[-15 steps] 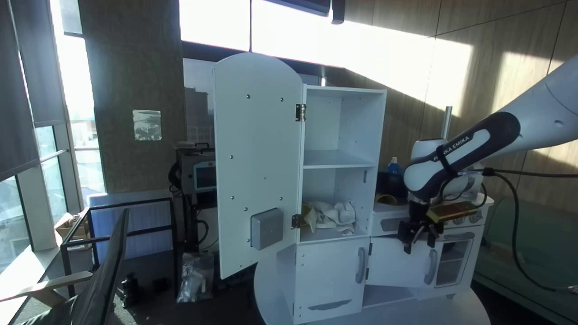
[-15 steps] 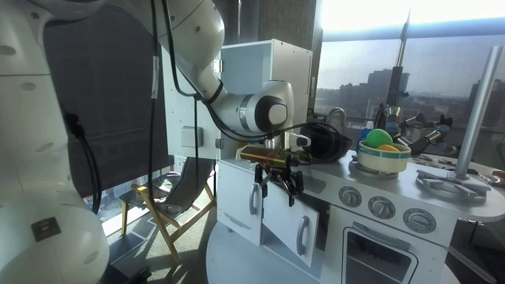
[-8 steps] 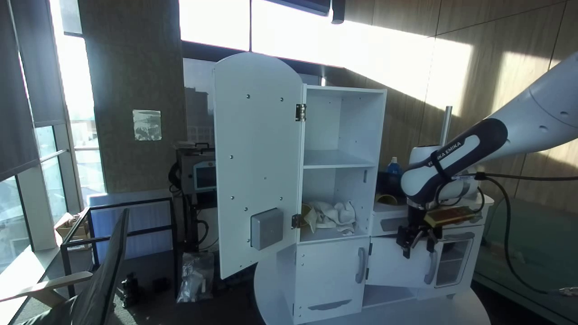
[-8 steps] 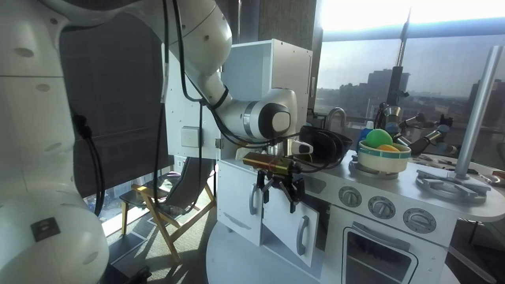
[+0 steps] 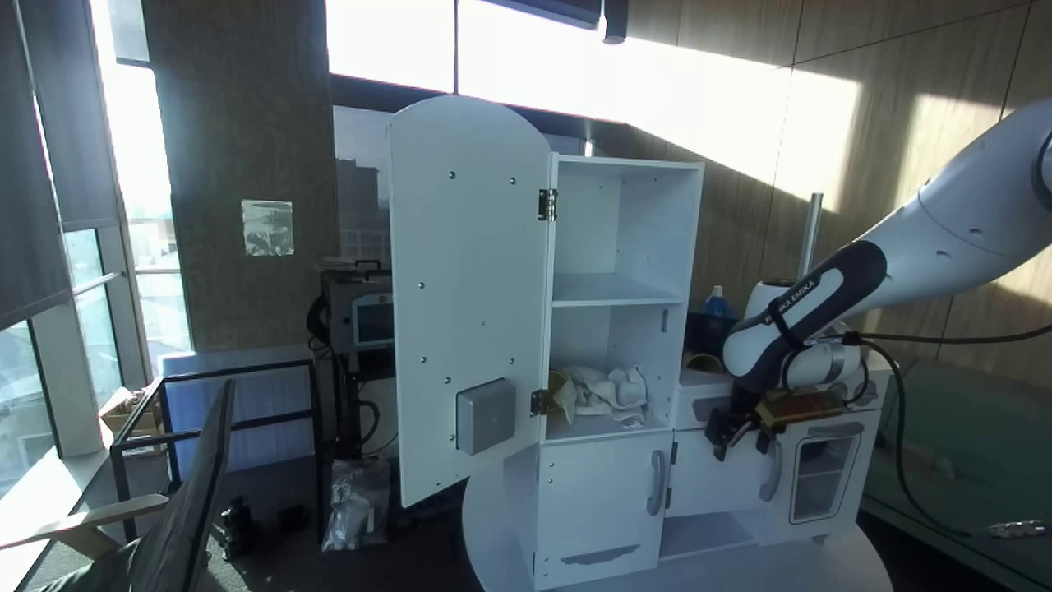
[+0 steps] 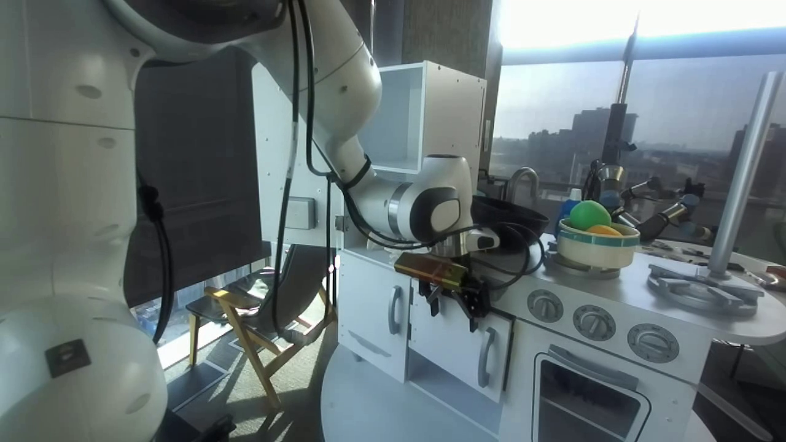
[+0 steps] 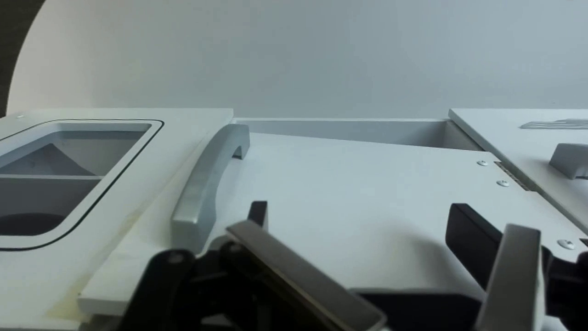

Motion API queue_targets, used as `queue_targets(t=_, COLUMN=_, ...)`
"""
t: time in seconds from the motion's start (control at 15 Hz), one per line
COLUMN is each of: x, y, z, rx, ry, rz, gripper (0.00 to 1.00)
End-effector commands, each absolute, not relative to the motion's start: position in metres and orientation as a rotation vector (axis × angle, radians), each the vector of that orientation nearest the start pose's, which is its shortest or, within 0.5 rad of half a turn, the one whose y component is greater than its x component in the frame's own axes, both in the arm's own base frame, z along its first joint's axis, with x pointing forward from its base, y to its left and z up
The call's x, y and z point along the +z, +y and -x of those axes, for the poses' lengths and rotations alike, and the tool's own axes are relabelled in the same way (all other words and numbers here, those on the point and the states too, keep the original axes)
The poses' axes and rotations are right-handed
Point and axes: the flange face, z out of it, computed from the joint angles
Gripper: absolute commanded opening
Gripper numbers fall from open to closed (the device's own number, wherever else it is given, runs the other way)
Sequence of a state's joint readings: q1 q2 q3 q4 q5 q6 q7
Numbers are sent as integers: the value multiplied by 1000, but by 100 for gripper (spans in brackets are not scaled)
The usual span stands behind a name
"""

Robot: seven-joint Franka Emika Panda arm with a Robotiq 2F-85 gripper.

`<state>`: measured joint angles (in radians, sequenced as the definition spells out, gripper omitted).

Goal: Open the middle cabinet door, take the black bowl off the shelf and place it in the sink then close the cabinet door

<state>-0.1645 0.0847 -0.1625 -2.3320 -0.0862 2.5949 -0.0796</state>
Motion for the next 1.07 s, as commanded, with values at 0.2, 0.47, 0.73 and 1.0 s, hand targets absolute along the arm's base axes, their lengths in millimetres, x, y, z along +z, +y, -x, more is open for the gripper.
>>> queue_targets(t=0.2, x=333, y=-163, z=-497, rx=-504, ry=218, rz=3196, gripper=100)
queue_targets(t=0.47, x=348, y=-149, z=-468, rx=-156, ry=125, rz=3231, gripper=100)
queue_targets(t=0.73, x=381, y=-125, z=-439, rx=103, ry=2, rz=3219, gripper=100)
queue_targets(t=1.0, x=412, y=-108, z=-420, rx=147, ry=-99, rz=3194, gripper=100)
